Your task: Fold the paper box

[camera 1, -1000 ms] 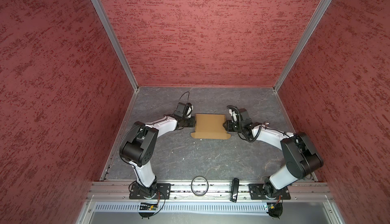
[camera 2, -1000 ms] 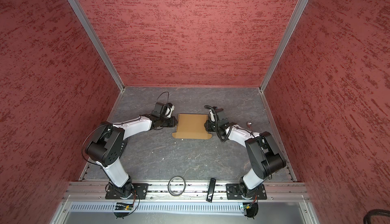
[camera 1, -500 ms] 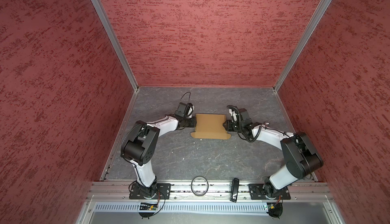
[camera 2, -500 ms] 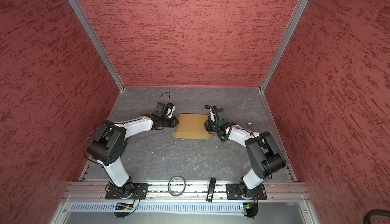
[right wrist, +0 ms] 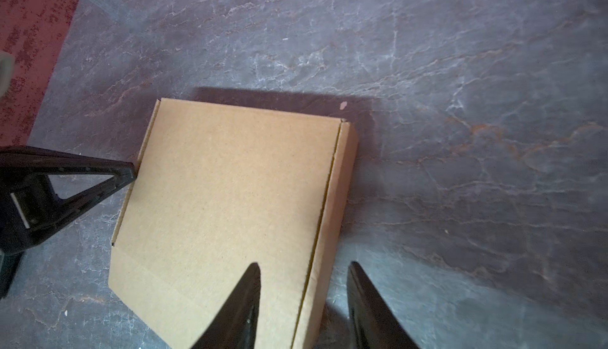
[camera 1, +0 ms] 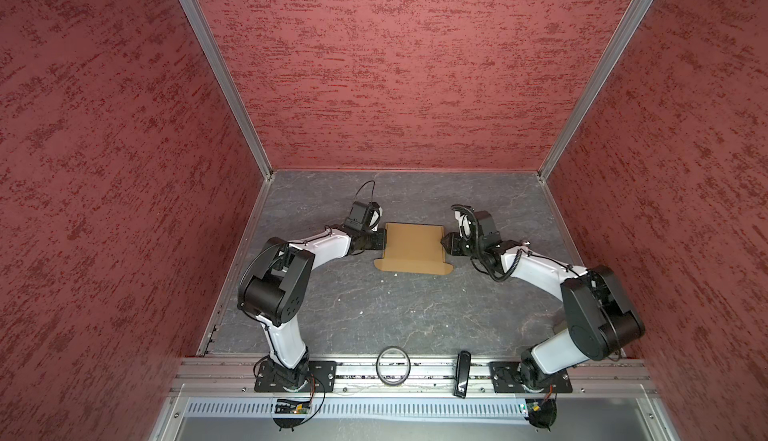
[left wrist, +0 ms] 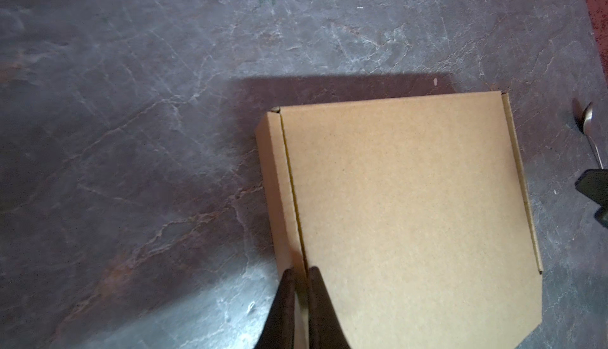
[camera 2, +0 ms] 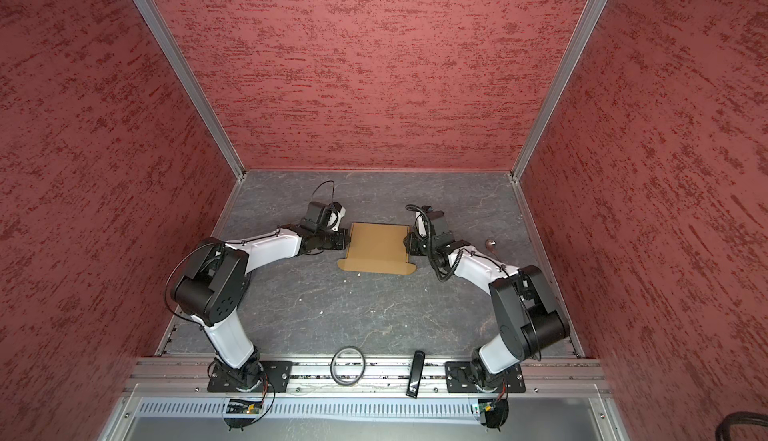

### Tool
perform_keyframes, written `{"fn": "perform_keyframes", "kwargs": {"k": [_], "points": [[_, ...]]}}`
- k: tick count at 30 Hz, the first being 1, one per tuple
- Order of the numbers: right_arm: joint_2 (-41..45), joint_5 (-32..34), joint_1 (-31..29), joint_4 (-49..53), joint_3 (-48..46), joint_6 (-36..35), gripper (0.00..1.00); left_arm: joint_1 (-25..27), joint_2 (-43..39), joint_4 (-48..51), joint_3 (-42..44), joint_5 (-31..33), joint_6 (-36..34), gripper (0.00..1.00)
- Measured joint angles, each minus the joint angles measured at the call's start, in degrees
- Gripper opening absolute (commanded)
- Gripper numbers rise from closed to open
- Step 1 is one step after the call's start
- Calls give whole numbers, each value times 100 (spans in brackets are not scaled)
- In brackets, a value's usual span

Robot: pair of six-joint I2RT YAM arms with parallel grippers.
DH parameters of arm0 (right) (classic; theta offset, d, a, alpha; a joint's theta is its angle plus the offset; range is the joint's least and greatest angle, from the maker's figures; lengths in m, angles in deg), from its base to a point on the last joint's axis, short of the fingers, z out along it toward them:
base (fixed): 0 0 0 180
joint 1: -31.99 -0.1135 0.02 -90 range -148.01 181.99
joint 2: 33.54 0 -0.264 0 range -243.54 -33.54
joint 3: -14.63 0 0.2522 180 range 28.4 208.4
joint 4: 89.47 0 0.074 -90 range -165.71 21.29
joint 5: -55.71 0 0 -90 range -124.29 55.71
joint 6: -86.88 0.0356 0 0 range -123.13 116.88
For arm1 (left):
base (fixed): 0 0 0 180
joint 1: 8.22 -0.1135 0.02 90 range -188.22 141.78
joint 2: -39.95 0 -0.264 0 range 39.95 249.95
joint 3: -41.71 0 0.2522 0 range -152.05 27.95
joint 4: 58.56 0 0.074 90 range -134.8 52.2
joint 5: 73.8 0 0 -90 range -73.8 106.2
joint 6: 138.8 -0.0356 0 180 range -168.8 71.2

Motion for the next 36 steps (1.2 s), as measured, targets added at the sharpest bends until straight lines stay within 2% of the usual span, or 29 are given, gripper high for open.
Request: {"fn": "perform_keyframes", "kwargs": {"k": [5, 12, 23, 36], "points": [[59, 2, 11, 52, 0, -2, 45, -11, 0, -59, 20, -7, 22, 7], [83, 44, 11, 144, 0, -22, 45, -4, 0, 223, -94, 98, -31, 11], [221, 52, 15, 157, -2, -98, 45, 319, 83, 1346, -859, 881, -328, 14], [328, 44, 15, 153, -31, -146, 45, 566, 348, 1762, -1141, 1567, -455, 17]]}}
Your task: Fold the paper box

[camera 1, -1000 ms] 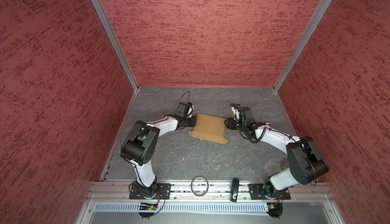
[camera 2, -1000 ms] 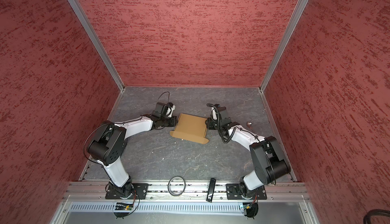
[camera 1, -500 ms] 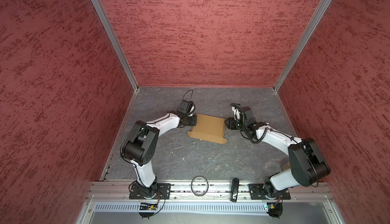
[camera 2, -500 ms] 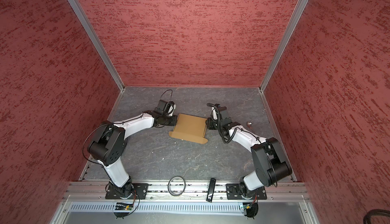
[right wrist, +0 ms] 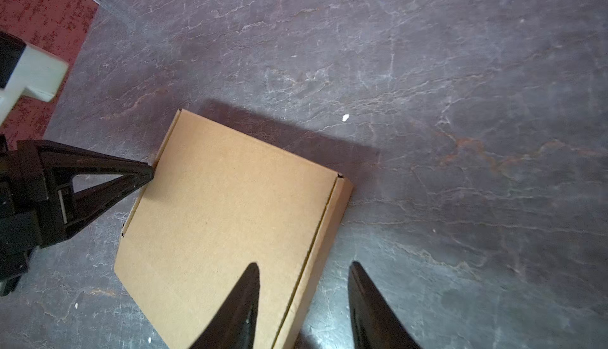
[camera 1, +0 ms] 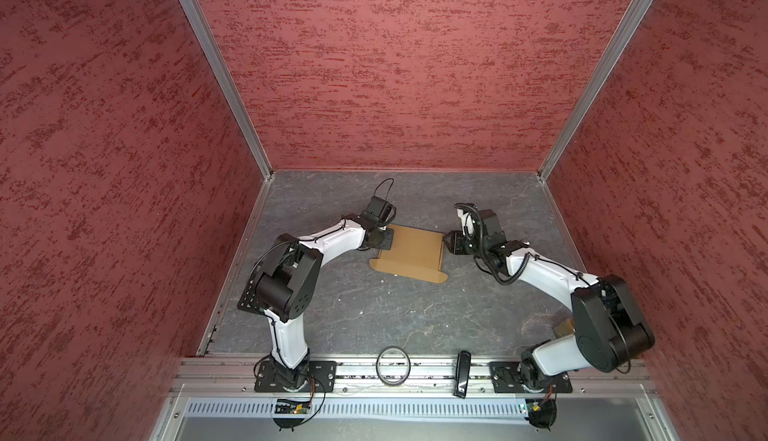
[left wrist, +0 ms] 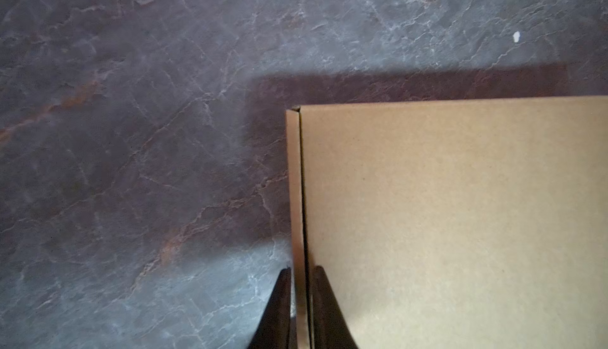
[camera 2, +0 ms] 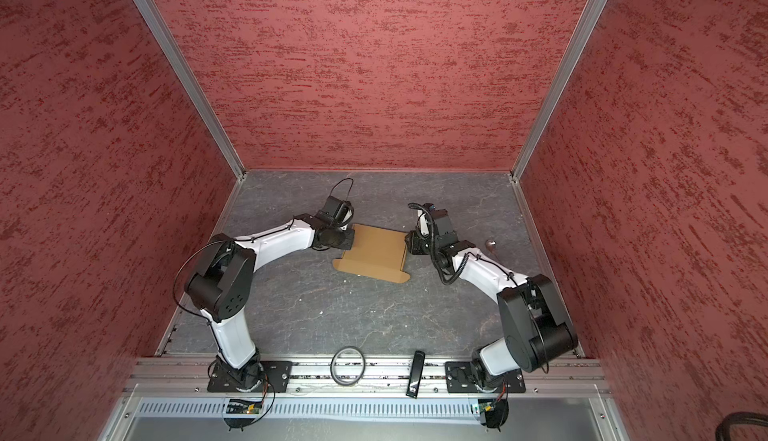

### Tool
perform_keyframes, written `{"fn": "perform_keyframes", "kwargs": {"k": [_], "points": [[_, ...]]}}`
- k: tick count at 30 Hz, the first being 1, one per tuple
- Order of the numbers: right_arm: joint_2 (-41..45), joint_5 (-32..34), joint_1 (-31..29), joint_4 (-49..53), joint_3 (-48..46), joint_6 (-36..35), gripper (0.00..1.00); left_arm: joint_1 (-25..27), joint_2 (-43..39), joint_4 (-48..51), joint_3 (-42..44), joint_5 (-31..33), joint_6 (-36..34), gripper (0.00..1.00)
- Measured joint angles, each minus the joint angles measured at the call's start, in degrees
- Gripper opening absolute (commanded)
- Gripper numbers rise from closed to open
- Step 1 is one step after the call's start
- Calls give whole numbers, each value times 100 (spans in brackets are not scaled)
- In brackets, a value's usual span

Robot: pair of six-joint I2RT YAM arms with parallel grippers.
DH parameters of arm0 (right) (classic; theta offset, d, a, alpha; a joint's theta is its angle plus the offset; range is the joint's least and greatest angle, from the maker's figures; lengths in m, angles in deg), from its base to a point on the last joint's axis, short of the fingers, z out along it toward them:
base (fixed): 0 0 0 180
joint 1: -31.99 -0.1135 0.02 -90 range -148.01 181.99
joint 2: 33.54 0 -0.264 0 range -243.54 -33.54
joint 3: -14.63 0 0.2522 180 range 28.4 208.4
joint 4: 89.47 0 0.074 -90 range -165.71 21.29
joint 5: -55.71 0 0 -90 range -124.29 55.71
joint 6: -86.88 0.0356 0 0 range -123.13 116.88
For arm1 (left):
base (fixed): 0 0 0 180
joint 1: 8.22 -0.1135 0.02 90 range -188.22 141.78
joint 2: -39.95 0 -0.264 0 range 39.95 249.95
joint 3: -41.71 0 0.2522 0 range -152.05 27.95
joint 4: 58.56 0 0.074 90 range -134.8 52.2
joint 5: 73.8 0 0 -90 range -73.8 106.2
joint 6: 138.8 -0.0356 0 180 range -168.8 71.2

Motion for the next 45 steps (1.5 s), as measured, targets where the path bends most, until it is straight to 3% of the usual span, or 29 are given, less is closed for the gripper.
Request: {"fn": "perform_keyframes", "kwargs": {"k": [32, 45], "points": [[0, -46, 2, -20, -44, 4, 45, 13, 260, 179, -339, 101, -85, 14], [0, -44, 2, -15, -44, 55, 48, -26, 273, 138, -348, -46, -85, 5]]}}
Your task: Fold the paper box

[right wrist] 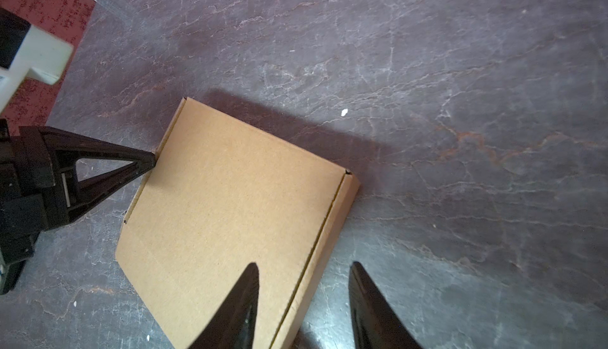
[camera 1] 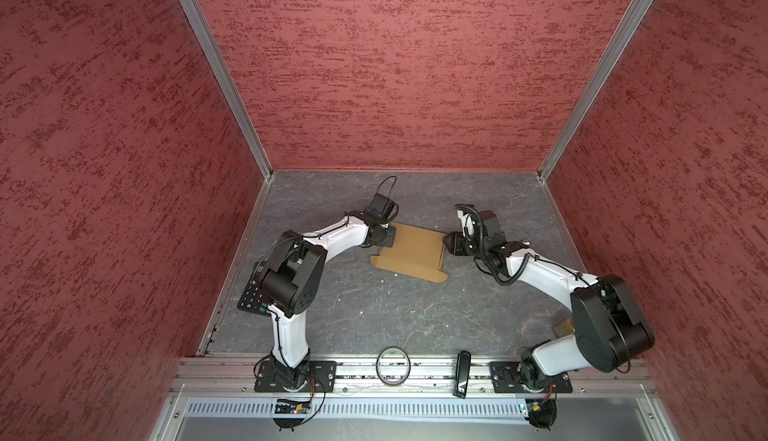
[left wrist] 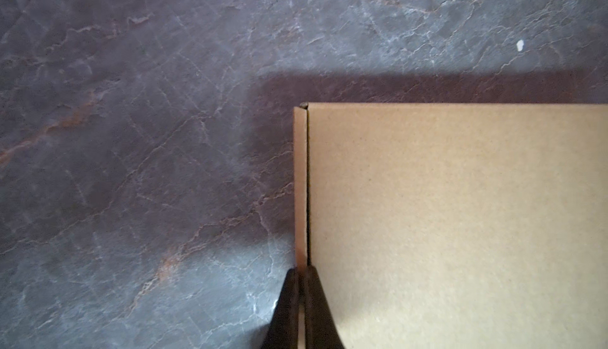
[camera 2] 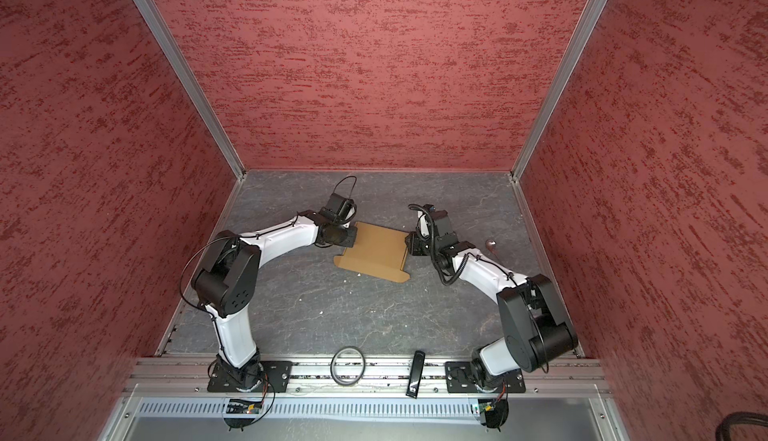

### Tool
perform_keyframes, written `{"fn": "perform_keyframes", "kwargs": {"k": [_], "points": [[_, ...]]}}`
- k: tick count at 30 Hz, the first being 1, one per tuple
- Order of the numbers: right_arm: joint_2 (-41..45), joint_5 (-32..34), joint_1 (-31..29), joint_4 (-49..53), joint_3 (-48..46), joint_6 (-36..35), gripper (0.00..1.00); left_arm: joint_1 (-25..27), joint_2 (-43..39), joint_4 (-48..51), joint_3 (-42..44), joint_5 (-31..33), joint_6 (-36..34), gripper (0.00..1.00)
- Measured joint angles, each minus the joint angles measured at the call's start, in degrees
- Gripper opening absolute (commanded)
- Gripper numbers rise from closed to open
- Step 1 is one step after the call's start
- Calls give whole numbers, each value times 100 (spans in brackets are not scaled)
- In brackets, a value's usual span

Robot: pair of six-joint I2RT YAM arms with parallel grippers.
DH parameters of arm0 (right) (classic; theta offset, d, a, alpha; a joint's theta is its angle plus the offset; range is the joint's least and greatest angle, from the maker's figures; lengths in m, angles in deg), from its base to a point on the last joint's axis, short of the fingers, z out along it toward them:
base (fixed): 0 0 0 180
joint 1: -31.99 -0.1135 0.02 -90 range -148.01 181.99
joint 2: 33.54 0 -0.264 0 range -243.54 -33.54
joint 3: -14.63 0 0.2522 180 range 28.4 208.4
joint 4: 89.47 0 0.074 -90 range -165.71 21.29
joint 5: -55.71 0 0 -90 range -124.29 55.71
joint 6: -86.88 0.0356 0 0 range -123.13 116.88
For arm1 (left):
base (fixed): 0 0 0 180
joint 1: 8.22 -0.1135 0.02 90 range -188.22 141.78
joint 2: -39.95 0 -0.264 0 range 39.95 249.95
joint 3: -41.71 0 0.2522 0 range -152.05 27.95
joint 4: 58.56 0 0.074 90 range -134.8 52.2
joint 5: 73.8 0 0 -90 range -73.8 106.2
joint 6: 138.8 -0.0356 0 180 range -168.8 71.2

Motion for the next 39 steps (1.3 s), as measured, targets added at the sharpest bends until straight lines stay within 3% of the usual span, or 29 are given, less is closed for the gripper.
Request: {"fn": "perform_keyframes", "kwargs": {"k": [14, 26, 32, 39], "points": [[236, -199, 9, -177, -474, 835, 63, -354, -24, -343, 372, -293, 4, 4], [654, -398, 9, -387, -581, 1224, 68, -350, -13, -249, 490, -448, 0, 4], [717, -378, 11, 153, 170, 1182, 73, -350, -15, -249, 490, -450, 0, 5], [481, -382, 9, 837, 1864, 1095, 76, -350, -15, -249, 490, -446, 0, 4]]}}
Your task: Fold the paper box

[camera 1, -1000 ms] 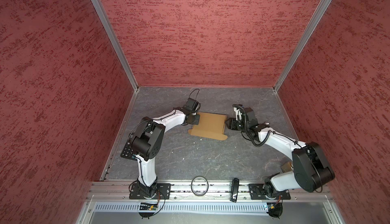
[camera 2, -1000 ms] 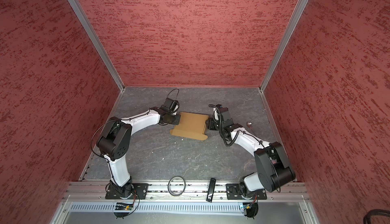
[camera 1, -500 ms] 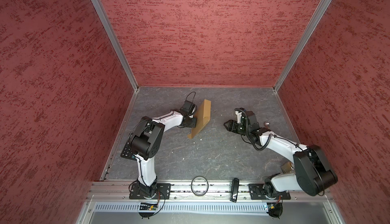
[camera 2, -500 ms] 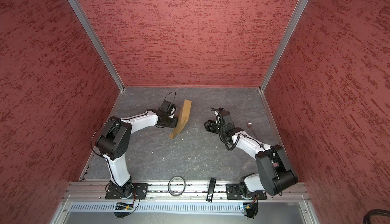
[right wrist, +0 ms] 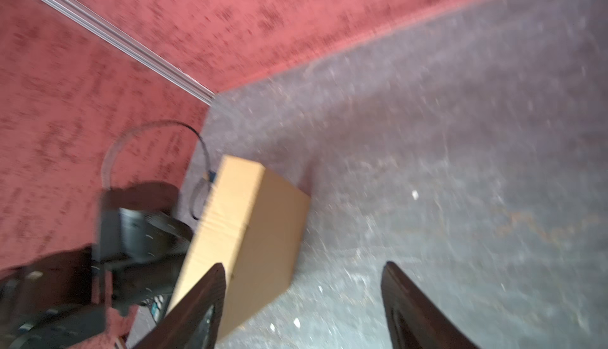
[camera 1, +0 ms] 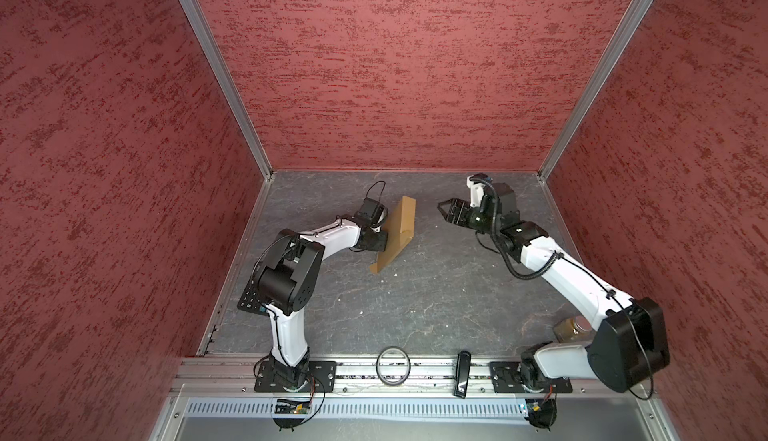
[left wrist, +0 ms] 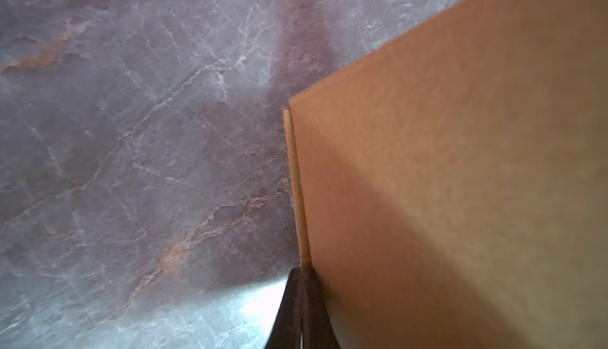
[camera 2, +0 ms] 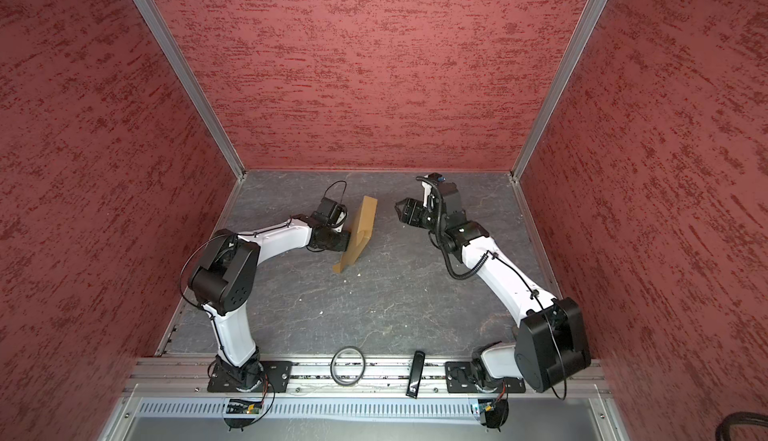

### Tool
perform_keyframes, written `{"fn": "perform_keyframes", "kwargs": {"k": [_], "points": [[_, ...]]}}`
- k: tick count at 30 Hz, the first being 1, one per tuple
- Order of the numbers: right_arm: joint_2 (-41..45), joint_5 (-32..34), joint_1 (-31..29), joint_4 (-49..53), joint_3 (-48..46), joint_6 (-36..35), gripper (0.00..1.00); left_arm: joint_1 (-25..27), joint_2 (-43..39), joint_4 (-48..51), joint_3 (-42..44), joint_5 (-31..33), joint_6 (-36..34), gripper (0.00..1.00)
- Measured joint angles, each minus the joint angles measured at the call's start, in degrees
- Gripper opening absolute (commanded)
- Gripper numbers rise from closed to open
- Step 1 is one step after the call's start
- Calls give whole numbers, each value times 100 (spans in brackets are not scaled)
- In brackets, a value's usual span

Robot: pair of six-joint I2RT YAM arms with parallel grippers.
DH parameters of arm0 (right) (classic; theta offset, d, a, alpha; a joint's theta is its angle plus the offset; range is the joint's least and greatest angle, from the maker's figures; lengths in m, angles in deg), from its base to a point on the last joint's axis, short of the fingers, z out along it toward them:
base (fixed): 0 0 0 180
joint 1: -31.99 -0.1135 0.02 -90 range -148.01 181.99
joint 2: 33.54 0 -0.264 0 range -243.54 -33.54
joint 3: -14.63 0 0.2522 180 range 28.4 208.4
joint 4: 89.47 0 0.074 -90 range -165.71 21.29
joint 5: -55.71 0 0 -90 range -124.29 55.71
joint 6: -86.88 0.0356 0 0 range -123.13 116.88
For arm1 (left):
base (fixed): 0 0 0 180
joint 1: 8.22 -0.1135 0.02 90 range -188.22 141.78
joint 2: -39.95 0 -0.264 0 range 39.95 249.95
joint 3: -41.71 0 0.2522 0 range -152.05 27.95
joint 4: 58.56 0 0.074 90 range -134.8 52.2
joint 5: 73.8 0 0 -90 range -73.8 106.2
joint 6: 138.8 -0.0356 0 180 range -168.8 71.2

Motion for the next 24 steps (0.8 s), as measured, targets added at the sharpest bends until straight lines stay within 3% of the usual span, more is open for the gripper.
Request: {"fn": "perform_keyframes", "kwargs": {"k": [12, 24], "points": [[-1467, -219, -457, 562, 1268, 116, 78, 42, 0, 33, -13, 59, -2, 5], [-1749, -262, -966, 726, 1622, 208, 78, 63, 0, 33, -13, 114, -2, 5]]}}
